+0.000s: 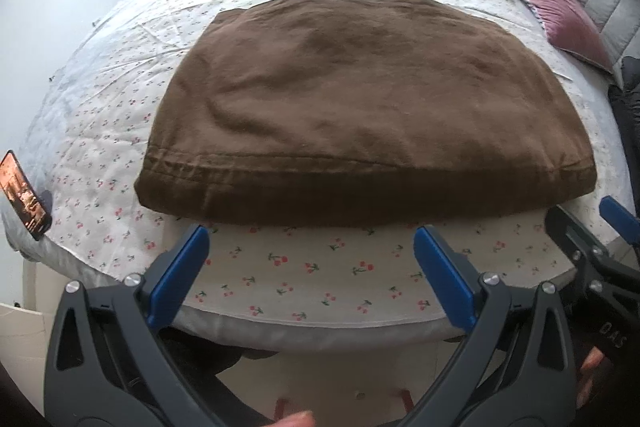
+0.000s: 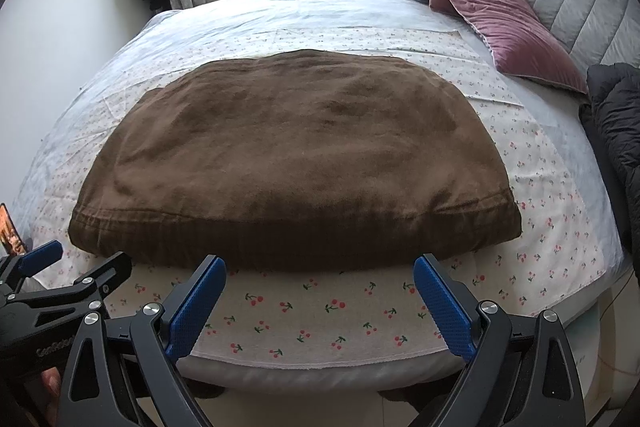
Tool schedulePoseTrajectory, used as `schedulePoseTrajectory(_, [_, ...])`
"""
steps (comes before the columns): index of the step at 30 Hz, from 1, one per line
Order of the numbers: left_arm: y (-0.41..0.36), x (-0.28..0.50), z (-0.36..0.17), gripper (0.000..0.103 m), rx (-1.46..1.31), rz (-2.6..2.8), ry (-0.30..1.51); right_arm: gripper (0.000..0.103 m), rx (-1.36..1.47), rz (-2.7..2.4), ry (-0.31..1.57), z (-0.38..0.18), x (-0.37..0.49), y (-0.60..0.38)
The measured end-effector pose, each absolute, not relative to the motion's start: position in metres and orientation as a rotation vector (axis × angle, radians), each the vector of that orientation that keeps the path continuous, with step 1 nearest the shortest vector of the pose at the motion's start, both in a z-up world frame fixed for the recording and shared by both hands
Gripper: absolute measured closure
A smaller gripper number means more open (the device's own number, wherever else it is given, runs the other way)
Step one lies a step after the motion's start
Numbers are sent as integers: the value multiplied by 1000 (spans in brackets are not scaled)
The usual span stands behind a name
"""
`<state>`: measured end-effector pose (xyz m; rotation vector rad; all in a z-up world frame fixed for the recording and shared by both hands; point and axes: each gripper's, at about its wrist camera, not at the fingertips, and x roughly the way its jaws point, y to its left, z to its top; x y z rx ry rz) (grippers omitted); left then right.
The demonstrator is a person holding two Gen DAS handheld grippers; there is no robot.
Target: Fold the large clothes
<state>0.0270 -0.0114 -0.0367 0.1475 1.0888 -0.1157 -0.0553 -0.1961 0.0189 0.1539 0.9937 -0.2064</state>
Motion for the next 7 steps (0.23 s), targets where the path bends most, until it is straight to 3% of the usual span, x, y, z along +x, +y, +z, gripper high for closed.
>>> schedulePoseTrajectory(7, [-5,35,-44,1,114,-123,1115,7,169,-208,1000,13,-52,-198])
